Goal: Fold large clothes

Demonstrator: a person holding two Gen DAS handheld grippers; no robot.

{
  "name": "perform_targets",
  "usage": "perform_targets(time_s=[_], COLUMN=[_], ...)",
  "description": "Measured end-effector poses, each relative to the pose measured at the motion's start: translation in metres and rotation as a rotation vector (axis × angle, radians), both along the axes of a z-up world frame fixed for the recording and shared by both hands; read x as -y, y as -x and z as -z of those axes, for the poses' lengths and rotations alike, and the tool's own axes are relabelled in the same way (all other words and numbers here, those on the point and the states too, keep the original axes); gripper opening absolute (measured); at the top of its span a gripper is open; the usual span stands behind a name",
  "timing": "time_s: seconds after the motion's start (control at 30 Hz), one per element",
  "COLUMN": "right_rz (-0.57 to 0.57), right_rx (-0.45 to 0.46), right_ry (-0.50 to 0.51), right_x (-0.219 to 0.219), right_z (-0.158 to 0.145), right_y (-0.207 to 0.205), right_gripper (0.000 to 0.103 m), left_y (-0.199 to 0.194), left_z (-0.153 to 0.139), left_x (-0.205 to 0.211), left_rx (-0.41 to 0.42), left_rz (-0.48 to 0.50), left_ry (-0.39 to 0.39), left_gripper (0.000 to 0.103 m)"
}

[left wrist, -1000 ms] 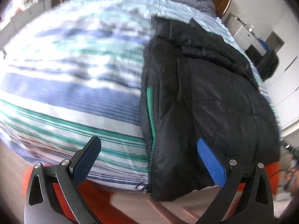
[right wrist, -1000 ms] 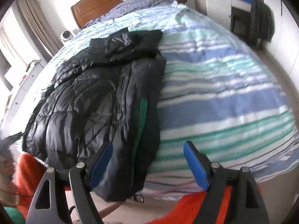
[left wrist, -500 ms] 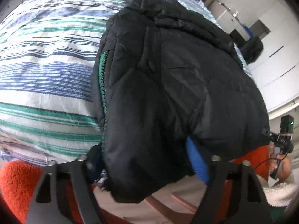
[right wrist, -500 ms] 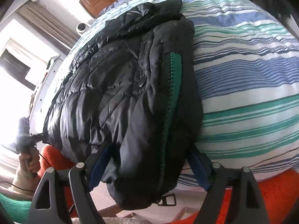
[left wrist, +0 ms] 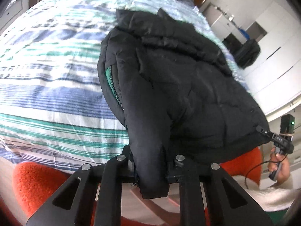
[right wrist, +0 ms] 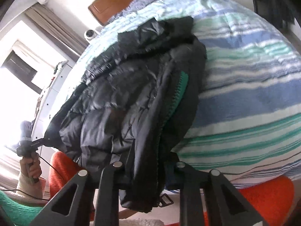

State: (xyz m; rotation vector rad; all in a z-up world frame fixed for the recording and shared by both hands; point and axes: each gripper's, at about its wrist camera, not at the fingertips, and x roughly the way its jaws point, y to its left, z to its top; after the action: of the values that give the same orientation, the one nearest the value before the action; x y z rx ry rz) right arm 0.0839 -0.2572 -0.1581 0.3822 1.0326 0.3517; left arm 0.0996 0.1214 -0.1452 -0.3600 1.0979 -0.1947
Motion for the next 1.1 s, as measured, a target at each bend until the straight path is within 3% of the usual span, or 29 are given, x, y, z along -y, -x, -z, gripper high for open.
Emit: perform_targets(time_s=[0.2, 0.4, 0.57, 0.8, 0.97, 1.1], right_rz=[-0.038, -0.077, -0.102, -0.118, -0.173, -0.184], right_rx=[0.023, -0.005, -0.028, -0.011, 0.06, 0.16], right_ry=[-0.001, -0.003, -0.048, -0.139, -0.266, -0.31], right_x=[0.002, 0.005, 0.01, 0.024, 0.035, 0.049], right_z=[-0.021, -0.024, -0.029, -0.062, -0.115, -0.144], right_y=[0.004, 0.016, 0.022, 0.033, 0.031, -0.004], right_gripper=[0.02, 0.019, 0.019, 0.017, 0.017, 0.017], left_y=[0.009, 0.023, 0.039, 0.077, 0.107, 0.086], left_z=[-0.012, -0.005, -0.015, -0.05, -0.113, -0.144], left_x=[0.003, 0.0, -0.005, -0.008, -0.027, -0.055], left_rx=[0.019, -0.021, -0.038, -0.024, 0.072, 0.189], left_rz=[0.019, 0.033, 0.038, 0.066, 0.013, -0.049], left_ry=[-0.005, -0.01, -0.013, -0.026, 0.057, 0.182], left_gripper=[0.017, 0.017, 0.017, 0.017, 0.017, 0.017])
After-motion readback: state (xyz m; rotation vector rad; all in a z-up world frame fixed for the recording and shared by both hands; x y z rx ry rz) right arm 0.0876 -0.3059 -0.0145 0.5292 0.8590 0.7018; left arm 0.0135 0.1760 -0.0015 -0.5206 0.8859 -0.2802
